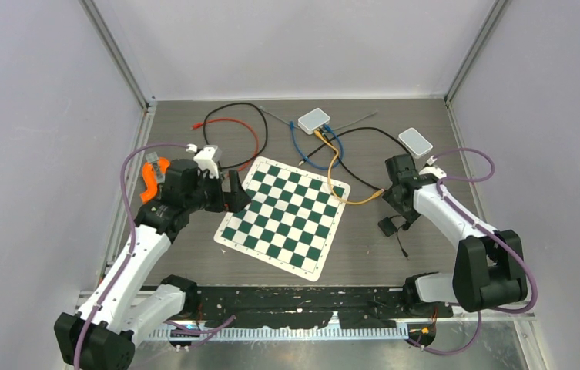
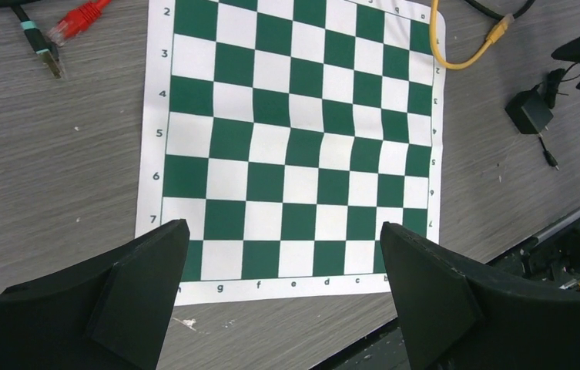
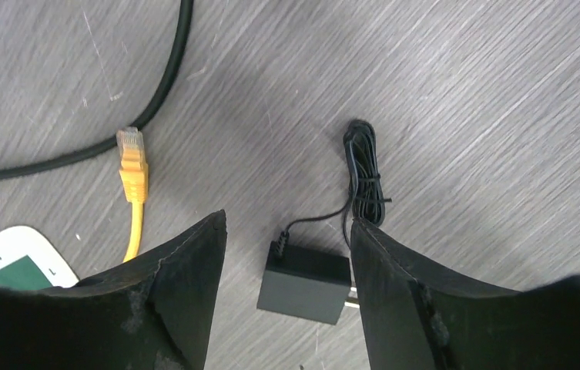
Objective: Insert the plug into the switch port
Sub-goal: Place the switch port at the center of the board, then pick up the connector from the center of the board.
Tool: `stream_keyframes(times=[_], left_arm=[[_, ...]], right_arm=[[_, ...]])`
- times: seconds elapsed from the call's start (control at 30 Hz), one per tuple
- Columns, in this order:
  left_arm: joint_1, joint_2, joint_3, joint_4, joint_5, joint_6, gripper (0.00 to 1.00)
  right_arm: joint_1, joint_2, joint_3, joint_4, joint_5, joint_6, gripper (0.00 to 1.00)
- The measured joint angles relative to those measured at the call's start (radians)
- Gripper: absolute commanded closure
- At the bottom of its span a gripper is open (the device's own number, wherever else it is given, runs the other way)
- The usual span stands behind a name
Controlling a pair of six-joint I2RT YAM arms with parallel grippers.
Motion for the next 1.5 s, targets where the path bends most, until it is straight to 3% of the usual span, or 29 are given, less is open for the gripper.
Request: stream_keyframes(times=[0.2,0.33,0.43,0.5,0.57,0.8,1.03,1.17,1.23,1.3,1.5], left_arm=[[0.0,-0.001,0.0,0.001,0.028,0.002,0.0],[0.0,-0.004,0.0,0.001,0.039,0.002,0.0],[0.0,-0.01,0.0,0.001,0.04,0.002,0.0],[0.0,-0.013,0.0,0.0,0.037,0.002,0.01],[0.0,-0.014,0.0,-0.001,0.032,0.002,0.0],[0.0,-0.019,0.0,-0.002,0.015,0.002,0.0],[0.0,-0.024,0.0,-0.002,-0.012,0.002,0.01],[0.0,-0.032,0.0,-0.002,-0.021,0.0,0.0],[0.0,-0.037,0.0,-0.002,-0.022,0.0,0.0],[0.0,-0.039,0.0,-0.002,-0.022,-0.001,0.0],[0.0,-0.044,0.0,-0.003,-0.023,-0.001,0.01]], right_arm=[[-0.005,0.06,0.0,0.048,0.068,0.02,0.35],[-0.023,0.115,0.008,0.051,0.082,0.032,0.43],[-0.04,0.139,0.018,0.051,0.089,0.045,0.84],[-0.046,0.145,0.021,0.058,0.095,0.045,0.93],[-0.05,0.145,0.024,0.06,0.1,0.044,0.95],[-0.013,0.069,0.024,0.095,0.132,-0.143,0.91],[0.134,-0.054,0.011,0.175,0.085,-0.436,0.88],[0.169,-0.003,0.004,0.151,0.031,-0.5,0.74],[0.187,-0.001,-0.005,0.136,0.013,-0.513,0.47],[0.208,-0.011,-0.007,0.112,-0.005,-0.513,0.39],[0.207,-0.139,0.038,-0.032,0.02,-0.335,0.38]])
